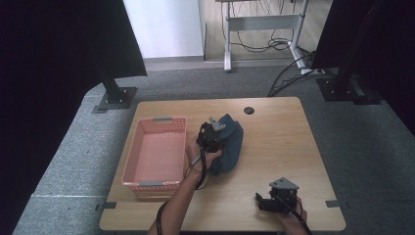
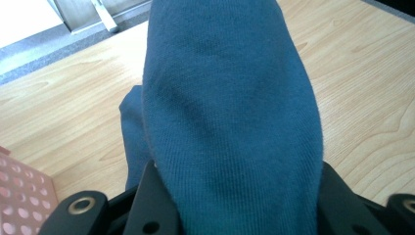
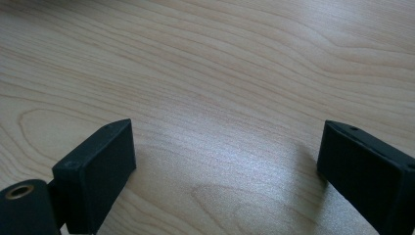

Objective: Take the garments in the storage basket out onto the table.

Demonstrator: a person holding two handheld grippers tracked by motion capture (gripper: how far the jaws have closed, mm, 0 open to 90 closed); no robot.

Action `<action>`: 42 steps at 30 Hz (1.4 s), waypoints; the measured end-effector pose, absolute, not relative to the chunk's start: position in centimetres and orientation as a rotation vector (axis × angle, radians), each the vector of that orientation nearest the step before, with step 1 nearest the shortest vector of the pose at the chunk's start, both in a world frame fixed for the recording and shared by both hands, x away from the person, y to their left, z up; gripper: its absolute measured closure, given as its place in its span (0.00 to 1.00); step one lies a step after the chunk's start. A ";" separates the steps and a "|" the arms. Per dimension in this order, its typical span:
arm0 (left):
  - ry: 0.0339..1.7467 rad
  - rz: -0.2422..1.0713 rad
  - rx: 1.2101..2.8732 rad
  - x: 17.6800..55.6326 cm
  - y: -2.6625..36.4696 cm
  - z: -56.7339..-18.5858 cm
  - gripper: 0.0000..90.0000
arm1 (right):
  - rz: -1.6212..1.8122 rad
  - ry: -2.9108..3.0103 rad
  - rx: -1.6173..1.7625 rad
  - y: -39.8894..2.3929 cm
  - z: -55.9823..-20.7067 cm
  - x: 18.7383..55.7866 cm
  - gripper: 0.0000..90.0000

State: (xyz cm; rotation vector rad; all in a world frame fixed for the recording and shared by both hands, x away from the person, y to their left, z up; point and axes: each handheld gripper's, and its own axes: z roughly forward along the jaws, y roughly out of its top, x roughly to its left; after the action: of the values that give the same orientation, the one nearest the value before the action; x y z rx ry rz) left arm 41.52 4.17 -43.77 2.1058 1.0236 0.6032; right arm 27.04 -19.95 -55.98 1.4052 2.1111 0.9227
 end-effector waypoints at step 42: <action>1.062 0.550 2.171 41.9 4.1 -47.9 0.69 | 0.921 2.109 1.406 -19.9 -56.0 27.0 0.08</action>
State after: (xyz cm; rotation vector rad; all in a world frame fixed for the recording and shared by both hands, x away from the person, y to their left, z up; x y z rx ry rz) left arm 41.86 4.08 -47.91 2.1712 1.0622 0.5505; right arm 27.01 -19.93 -55.98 1.4064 2.1092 0.9215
